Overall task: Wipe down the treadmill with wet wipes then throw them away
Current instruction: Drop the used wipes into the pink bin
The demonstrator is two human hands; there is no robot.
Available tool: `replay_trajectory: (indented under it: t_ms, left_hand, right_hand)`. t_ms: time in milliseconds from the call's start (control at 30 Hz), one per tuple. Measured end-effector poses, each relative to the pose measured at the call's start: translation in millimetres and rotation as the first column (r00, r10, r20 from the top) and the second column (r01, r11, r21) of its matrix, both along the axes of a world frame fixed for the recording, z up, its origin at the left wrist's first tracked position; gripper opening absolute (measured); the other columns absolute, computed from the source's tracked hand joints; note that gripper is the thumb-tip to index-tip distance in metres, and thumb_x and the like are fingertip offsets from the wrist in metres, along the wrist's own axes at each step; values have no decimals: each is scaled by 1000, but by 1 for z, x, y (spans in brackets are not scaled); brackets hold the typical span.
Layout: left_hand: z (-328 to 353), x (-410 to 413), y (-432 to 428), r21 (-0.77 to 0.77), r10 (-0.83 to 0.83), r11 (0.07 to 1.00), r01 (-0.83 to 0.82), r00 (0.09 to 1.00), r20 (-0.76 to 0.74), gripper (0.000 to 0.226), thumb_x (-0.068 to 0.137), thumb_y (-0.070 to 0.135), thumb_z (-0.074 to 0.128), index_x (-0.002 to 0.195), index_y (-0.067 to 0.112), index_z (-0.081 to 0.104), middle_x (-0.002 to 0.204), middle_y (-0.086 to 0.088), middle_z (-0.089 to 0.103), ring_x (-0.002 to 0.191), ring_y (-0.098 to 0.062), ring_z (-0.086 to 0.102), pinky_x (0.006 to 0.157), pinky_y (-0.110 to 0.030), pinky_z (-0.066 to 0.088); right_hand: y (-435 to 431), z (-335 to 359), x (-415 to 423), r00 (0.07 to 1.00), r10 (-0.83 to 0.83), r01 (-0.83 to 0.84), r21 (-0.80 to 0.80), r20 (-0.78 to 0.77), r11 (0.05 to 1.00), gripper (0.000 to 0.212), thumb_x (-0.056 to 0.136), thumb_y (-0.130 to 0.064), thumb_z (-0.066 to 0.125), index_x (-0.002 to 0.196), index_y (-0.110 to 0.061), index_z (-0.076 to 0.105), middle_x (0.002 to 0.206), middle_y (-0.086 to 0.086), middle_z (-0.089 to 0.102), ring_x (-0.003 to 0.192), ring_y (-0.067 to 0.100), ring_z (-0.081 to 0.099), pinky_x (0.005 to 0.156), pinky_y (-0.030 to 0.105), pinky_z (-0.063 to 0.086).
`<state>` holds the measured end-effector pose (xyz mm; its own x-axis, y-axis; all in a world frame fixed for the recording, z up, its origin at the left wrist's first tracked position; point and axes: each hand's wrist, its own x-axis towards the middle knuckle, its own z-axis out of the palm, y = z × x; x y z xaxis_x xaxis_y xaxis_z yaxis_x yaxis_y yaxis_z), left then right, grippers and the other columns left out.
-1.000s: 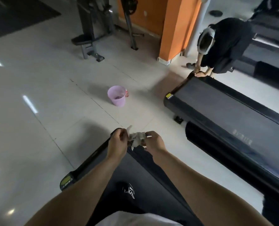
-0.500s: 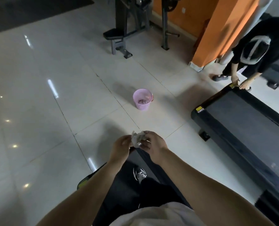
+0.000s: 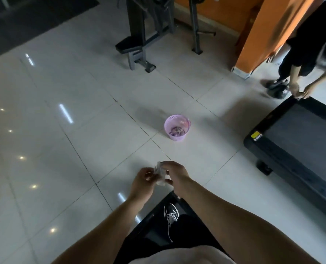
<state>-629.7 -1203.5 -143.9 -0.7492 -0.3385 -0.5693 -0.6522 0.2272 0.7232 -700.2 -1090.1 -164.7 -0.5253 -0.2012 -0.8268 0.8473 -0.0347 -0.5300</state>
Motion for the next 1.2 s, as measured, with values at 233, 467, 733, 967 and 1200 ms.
replay_trajectory:
  t_ms: [233, 467, 733, 967, 1200]
  left_hand:
    - [-29, -122, -24, -45, -61, 997, 61, 998, -7, 18, 90, 33, 75, 101, 21, 68, 95, 10, 71, 85, -4, 64, 62, -22, 39]
    - [-95, -254, -58, -62, -272, 961, 271, 962, -14, 11, 88, 24, 75, 97, 22, 68, 86, 3, 74, 84, -18, 67, 66, -24, 44]
    - [-256, -468, -96, -84, -566, 824, 561, 822, -59, 12, 82, 17, 70, 81, 28, 66, 73, 15, 73, 80, -15, 70, 75, -27, 53]
    - [-358, -568, -119, 14, -605, 797, 604, 796, 25, 19, 92, 15, 66, 105, 24, 76, 97, 8, 76, 92, -15, 72, 85, -29, 55]
    - [-450, -655, -114, -81, -709, 685, 724, 688, 153, 23, 94, 28, 66, 116, 25, 74, 108, 0, 75, 96, -24, 70, 82, -29, 51]
  right_hand:
    - [-23, -30, -94, 987, -161, 161, 18, -21, 987, 29, 82, -4, 65, 109, -12, 71, 103, 16, 74, 95, 32, 73, 70, 38, 62]
    - [-45, -91, -192, 945, -321, 322, 15, -60, 947, 5, 94, -11, 63, 99, -10, 65, 97, 12, 75, 86, 24, 69, 84, 39, 55]
    - [-87, -249, -357, 815, -551, 569, 68, -181, 819, 19, 96, -4, 54, 87, -19, 61, 88, 11, 70, 75, 24, 63, 65, 32, 48]
    - [-128, -318, -446, 809, -585, 587, 133, -54, 799, 48, 59, 4, 70, 104, -11, 67, 82, 12, 69, 75, 24, 63, 78, 38, 56]
    - [-118, -448, -541, 855, -518, 485, 412, -36, 772, 28, 86, -6, 65, 111, -16, 73, 97, 5, 77, 94, 25, 71, 86, 35, 58]
